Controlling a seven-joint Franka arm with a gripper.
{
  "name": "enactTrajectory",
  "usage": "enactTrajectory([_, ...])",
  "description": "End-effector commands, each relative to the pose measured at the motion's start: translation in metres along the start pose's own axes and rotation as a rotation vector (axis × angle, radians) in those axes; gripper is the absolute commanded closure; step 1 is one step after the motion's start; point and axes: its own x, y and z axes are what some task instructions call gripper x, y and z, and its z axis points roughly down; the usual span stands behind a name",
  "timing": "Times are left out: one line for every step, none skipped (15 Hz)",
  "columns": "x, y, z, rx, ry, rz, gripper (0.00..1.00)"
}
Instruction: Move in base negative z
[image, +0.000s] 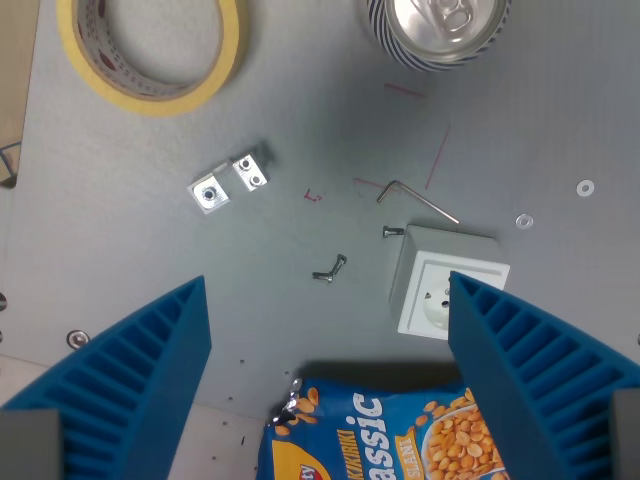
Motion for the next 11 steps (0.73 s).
enactTrajectory([0.000,0.000,0.003,-0.001,0.004,0.000,0.00])
enactTrajectory([0.000,0.000,0.008,-0.001,0.004,0.000,0.00])
enactTrajectory([0.000,0.000,0.013,-0.001,0.004,0.000,0.00])
enactTrajectory([0.000,0.000,0.018,-0.001,0.004,0.000,0.00])
enactTrajectory([0.001,0.000,0.023,-0.001,0.004,0.000,0.00])
enactTrajectory([0.001,0.000,0.028,-0.001,0.004,0.000,0.00])
enactTrajectory([0.001,0.000,0.033,-0.001,0.004,0.000,0.00])
enactTrajectory([0.002,0.000,0.038,-0.001,0.004,0.000,0.00])
enactTrajectory([0.002,0.000,0.043,-0.001,0.004,0.000,0.00])
enactTrajectory([0.003,0.000,0.048,-0.001,0.004,0.000,0.00])
enactTrajectory([0.003,0.000,0.053,-0.001,0.004,0.000,0.00])
